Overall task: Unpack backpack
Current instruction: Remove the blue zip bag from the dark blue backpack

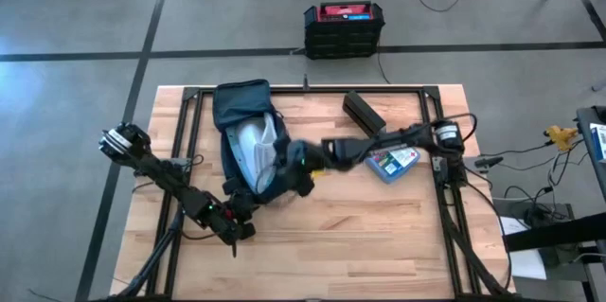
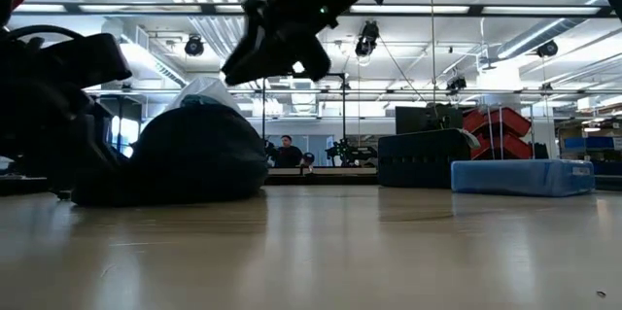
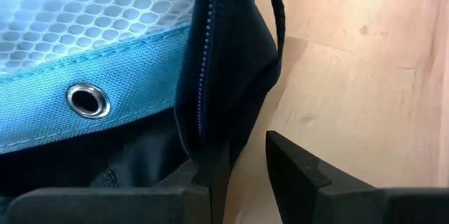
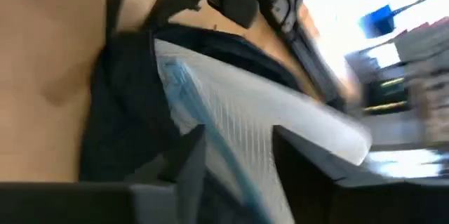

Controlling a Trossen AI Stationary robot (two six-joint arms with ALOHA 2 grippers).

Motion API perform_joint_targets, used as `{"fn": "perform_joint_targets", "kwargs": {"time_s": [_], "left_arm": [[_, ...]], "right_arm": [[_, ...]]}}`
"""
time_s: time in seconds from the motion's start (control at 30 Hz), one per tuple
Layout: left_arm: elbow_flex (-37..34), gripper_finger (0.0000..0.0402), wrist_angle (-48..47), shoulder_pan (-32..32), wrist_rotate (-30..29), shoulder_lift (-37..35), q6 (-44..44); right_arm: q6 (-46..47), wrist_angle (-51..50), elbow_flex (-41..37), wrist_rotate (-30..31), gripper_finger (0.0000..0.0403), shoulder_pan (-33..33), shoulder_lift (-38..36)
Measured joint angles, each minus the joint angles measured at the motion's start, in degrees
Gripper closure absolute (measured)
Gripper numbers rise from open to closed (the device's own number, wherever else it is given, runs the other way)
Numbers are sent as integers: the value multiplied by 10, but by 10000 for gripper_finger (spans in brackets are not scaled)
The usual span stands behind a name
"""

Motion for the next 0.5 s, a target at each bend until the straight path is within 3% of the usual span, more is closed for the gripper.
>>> {"fn": "perform_joint_targets", "kwargs": {"time_s": [0.2,0.5], "left_arm": [[0,322,4,0,-9,0,0],[0,322,9,0,-9,0,0]], "right_arm": [[-100,56,2,33,190,16,33],[-162,32,40,68,202,4,87]]}}
